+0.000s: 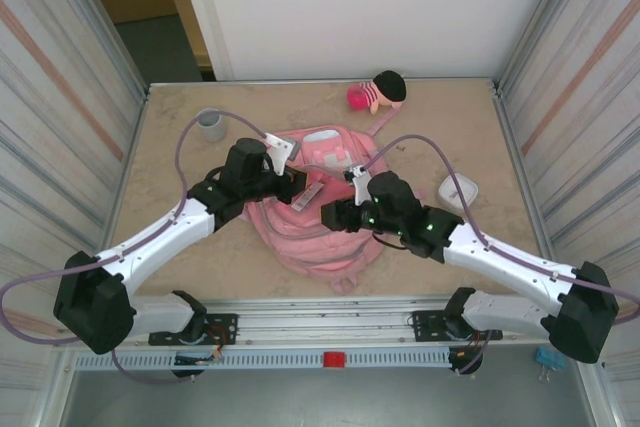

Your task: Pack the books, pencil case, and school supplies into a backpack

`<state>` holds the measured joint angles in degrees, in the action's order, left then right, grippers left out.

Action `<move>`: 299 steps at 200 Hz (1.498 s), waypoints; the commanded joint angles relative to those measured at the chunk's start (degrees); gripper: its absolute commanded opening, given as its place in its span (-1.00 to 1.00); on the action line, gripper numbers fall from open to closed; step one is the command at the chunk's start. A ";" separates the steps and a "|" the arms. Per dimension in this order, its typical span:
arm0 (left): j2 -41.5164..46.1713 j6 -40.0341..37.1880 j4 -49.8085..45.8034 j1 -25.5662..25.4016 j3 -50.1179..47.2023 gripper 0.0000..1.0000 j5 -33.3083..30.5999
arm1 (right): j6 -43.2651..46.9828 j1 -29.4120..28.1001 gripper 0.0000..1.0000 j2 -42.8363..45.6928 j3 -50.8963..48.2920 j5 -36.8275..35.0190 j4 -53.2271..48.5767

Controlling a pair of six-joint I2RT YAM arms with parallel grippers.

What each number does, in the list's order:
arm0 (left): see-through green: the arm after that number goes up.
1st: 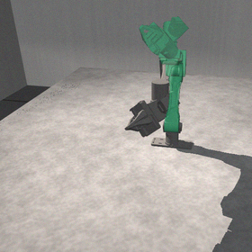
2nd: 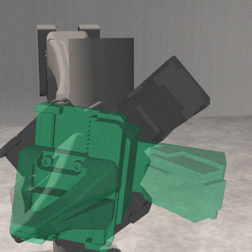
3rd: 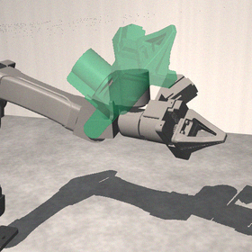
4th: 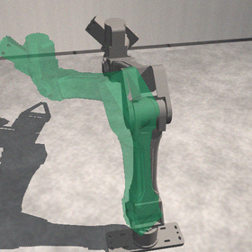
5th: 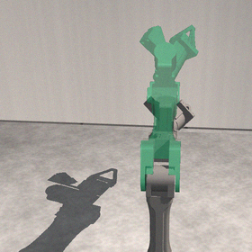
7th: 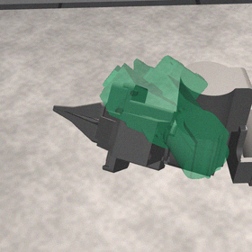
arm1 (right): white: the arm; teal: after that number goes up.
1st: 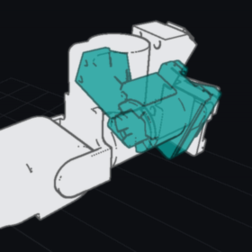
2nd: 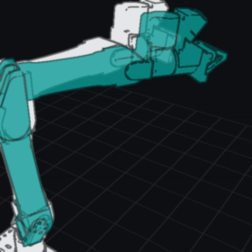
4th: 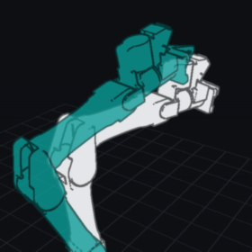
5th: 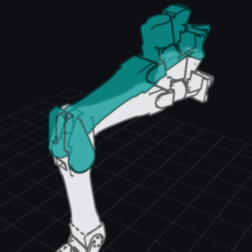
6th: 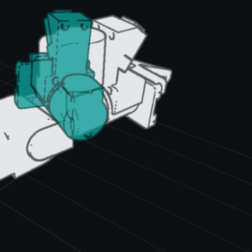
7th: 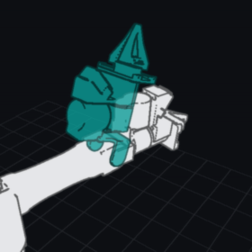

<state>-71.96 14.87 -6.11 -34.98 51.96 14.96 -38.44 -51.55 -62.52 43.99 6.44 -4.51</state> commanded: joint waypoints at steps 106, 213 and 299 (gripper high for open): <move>4.33 17.41 12.47 -2.85 -1.49 -0.91 2.37 | -52.01 -5.65 -0.14 -13.55 -2.63 -12.24 12.58; 5.56 16.54 14.42 -3.08 -2.34 -0.90 3.46 | -52.43 -4.58 -0.66 -26.53 3.50 -13.82 24.04; 6.34 10.53 10.89 -3.14 -4.67 -0.83 -1.13 | -41.68 -6.52 -0.22 -12.83 -1.67 -15.25 14.91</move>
<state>-68.27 28.53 -0.27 -37.78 47.00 13.89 -86.41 -57.08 -82.32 44.16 -6.44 15.70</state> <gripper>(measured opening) 0.112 0.366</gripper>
